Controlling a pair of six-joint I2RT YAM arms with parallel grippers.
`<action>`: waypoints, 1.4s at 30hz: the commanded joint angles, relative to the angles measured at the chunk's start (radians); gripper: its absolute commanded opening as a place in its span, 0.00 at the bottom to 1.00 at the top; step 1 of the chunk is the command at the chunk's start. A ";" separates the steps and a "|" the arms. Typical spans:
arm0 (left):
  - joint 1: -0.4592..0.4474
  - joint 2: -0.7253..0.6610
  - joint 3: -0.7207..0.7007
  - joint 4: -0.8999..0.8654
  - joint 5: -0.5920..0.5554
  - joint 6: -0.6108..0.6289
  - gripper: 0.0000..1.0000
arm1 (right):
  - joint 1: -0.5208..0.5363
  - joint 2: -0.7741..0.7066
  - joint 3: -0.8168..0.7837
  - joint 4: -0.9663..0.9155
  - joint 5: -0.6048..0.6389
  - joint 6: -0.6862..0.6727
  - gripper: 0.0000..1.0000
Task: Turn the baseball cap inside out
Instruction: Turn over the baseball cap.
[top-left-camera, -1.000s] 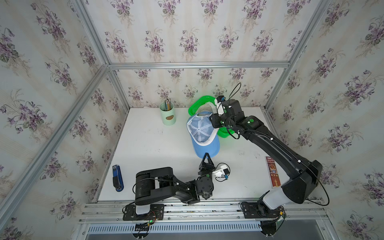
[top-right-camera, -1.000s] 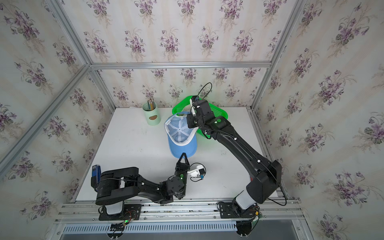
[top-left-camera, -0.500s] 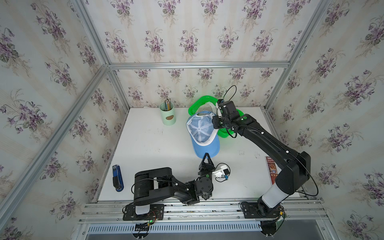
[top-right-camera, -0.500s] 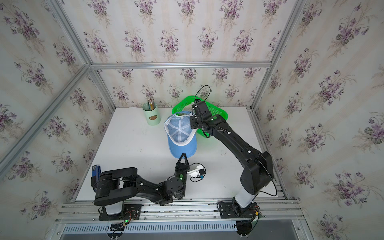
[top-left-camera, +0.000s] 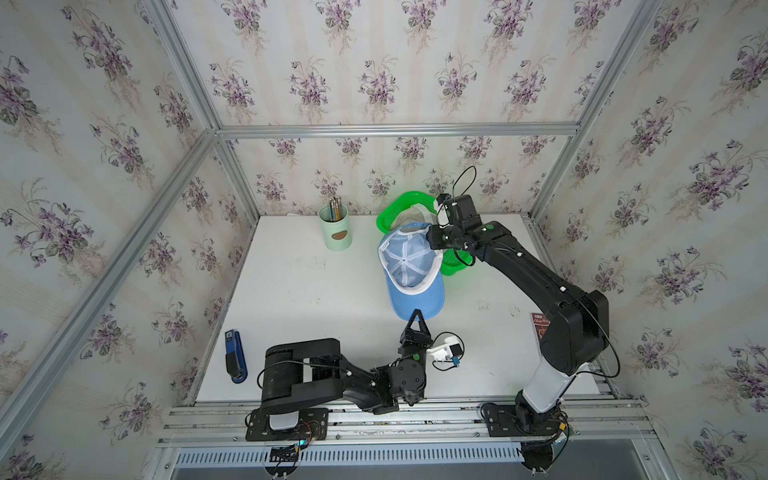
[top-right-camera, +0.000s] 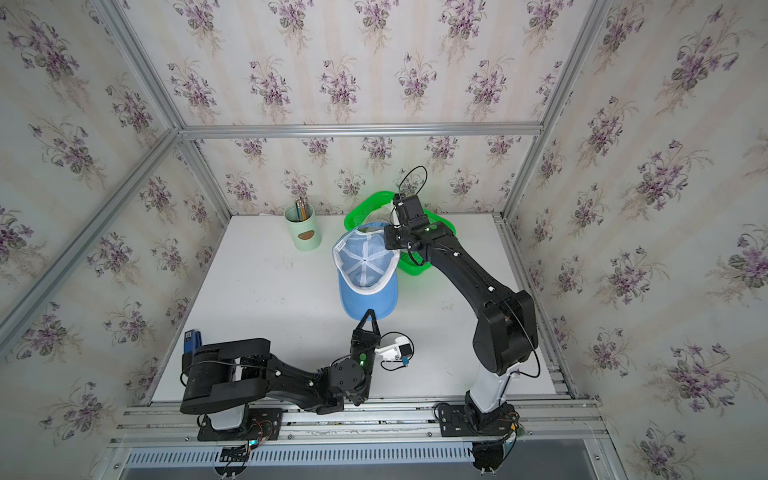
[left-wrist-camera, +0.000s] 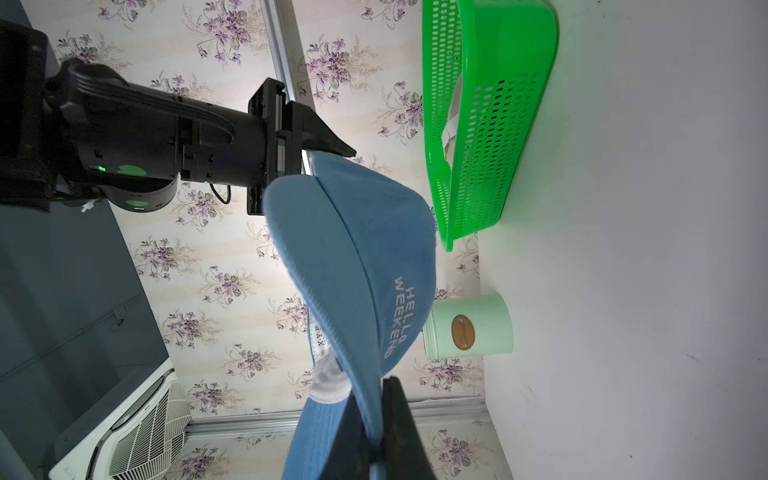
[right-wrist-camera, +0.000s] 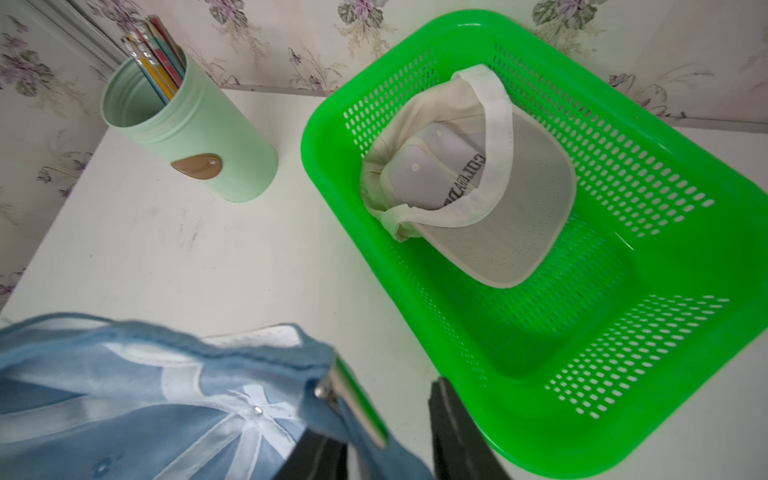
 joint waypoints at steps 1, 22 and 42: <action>0.001 -0.013 0.000 0.041 0.013 0.000 0.00 | -0.006 -0.009 -0.006 0.055 -0.087 -0.023 0.22; -0.033 -0.313 -0.028 -0.538 0.057 -0.437 0.00 | 0.118 -0.258 -0.385 0.509 0.096 -0.143 0.10; -0.025 -0.423 0.024 -1.070 0.081 -0.801 0.00 | 0.092 -0.241 -0.128 0.099 -0.106 -0.201 0.62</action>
